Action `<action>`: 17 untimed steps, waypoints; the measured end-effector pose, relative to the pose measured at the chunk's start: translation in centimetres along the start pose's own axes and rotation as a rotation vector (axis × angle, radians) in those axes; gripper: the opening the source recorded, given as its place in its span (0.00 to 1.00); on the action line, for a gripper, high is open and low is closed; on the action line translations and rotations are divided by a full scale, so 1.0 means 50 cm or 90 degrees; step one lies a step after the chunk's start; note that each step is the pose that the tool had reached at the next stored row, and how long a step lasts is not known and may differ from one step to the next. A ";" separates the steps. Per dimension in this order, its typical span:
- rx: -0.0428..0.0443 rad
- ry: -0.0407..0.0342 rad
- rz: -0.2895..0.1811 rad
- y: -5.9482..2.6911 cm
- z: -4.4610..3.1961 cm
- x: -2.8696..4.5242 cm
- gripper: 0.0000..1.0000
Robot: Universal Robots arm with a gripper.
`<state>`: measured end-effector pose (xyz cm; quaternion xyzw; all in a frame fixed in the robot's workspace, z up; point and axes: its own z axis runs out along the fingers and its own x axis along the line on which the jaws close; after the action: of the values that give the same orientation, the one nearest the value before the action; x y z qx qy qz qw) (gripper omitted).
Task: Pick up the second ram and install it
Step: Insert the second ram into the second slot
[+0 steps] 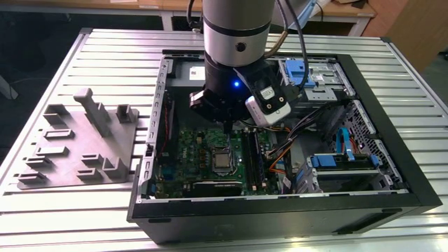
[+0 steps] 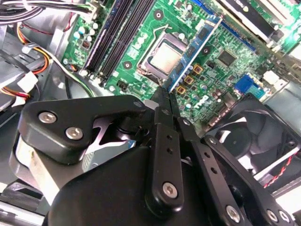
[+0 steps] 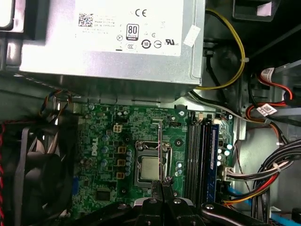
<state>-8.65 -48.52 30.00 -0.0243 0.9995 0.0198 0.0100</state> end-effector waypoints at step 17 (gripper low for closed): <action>-0.0001 0.0008 0.000 -0.003 0.003 -0.054 0.12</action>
<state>-5.95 -48.52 29.89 -0.0242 0.9995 0.0199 0.0094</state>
